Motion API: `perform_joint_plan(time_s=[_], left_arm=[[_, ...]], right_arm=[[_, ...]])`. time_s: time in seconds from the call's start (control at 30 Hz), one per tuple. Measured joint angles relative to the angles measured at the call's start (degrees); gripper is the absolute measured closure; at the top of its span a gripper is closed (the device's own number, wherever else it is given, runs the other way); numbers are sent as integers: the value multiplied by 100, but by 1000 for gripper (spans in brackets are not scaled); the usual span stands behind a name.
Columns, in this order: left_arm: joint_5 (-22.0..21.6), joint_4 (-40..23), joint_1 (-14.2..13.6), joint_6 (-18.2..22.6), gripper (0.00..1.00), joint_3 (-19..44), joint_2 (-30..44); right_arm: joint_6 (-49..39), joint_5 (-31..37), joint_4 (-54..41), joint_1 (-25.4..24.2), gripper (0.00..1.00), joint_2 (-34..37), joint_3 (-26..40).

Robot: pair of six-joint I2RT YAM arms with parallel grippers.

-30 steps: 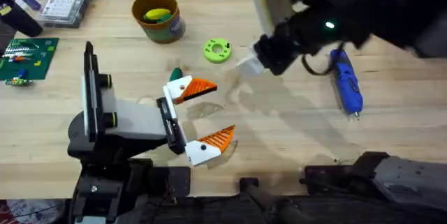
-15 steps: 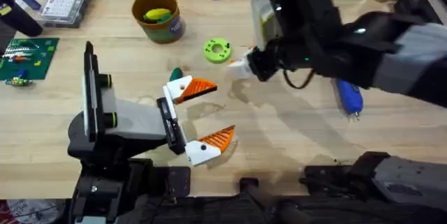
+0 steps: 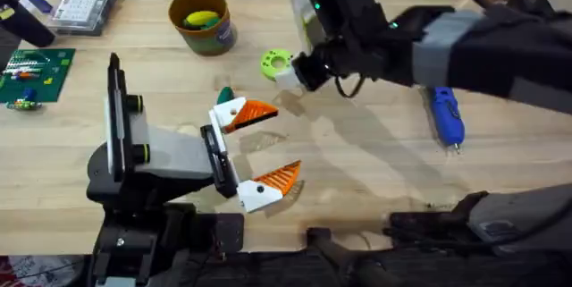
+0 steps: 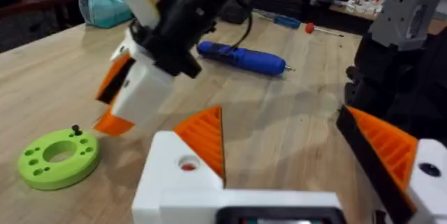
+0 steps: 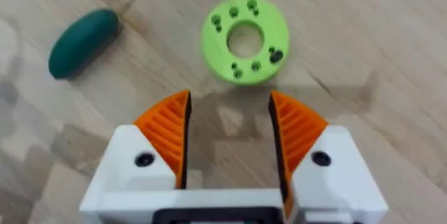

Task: Pick up the gripper from the table and insert it into the empty holder that is missing its gripper. Then pick up a screw, insert it into the mounting hole, and use the screwdriver to tighten it. Finally, clean up the table by picking up the vegetable and placing it into the bucket.

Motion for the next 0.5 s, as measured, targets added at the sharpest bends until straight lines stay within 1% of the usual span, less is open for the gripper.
perform_joint_plan(time_s=[0.23, 0.5], left_arm=[[0, 0, 0, 0, 13, 0, 0], [0, 0, 0, 0, 13, 0, 0]], right_arm=[[-20, 0, 20, -37, 394, 567, 571], [-22, 0, 64, -352, 394, 909, 683]])
